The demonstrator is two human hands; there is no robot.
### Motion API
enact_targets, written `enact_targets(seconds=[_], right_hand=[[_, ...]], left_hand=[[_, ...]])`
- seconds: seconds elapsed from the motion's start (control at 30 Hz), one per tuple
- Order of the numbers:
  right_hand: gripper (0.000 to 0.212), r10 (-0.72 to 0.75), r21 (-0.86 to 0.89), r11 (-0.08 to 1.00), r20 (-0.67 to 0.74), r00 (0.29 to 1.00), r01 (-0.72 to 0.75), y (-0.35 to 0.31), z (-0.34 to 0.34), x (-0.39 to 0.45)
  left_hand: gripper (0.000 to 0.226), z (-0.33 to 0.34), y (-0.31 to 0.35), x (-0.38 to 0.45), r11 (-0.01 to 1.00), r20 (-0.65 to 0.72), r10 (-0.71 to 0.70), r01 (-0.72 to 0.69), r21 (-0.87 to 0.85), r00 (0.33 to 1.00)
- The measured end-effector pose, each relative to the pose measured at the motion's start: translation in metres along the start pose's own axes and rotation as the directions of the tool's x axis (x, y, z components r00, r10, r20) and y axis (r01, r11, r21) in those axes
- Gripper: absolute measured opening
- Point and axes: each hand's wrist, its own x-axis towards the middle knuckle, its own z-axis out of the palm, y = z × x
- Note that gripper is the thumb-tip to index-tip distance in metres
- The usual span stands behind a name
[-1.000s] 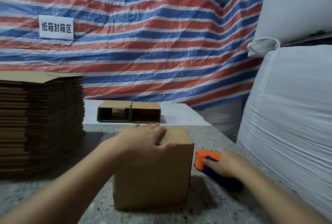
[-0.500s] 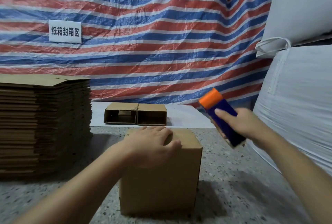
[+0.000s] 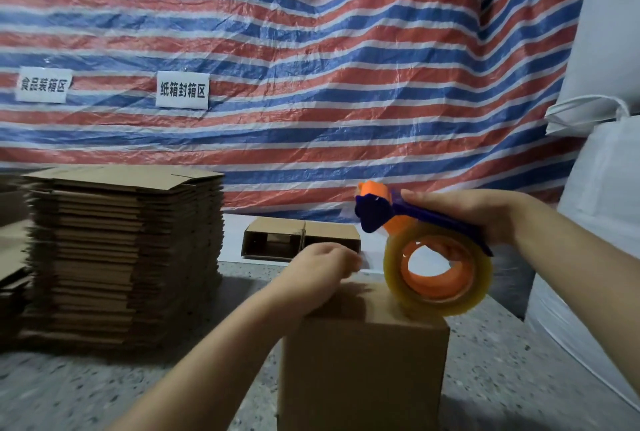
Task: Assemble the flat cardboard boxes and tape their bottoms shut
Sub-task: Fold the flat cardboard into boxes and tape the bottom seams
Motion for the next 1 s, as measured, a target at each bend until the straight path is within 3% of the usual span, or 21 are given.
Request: enact_targets(seconds=[0.1,0.2,0.53,0.7,0.87,1.0], right_hand=[[0.095,0.013,-0.054,0.998,0.015,1.0,-0.012,-0.004,0.001,0.003],[0.091,0.015,-0.123,0.992,0.041,0.999,-0.01,-0.012,0.006,0.004],[0.082,0.073,-0.208,0.976,0.057,0.996,-0.06,-0.025,0.014,0.009],[0.088,0.1,-0.268,0.96,0.073,0.992,-0.077,-0.033,0.017,0.014],[0.097,0.163,-0.361,0.924,0.072,0.984,-0.126,-0.041,0.012,0.02],[0.102,0.251,-0.462,0.865,0.057,0.966,-0.197,-0.043,0.001,0.016]], left_hand=[[0.063,-0.004,0.002,0.002,0.928,-0.096,-0.108,0.066,-0.366,0.989],[0.074,-0.009,0.001,0.002,0.874,-0.084,-0.15,0.092,-0.477,0.985],[0.037,-0.013,-0.001,0.001,0.869,-0.079,-0.148,0.091,-0.487,0.986],[0.015,-0.01,-0.004,0.003,0.862,-0.199,-0.189,0.066,-0.503,0.962],[0.032,-0.003,-0.004,0.005,0.869,-0.337,-0.223,0.03,-0.493,0.915],[0.034,-0.001,-0.003,0.005,0.81,-0.41,-0.315,0.017,-0.587,0.856]])
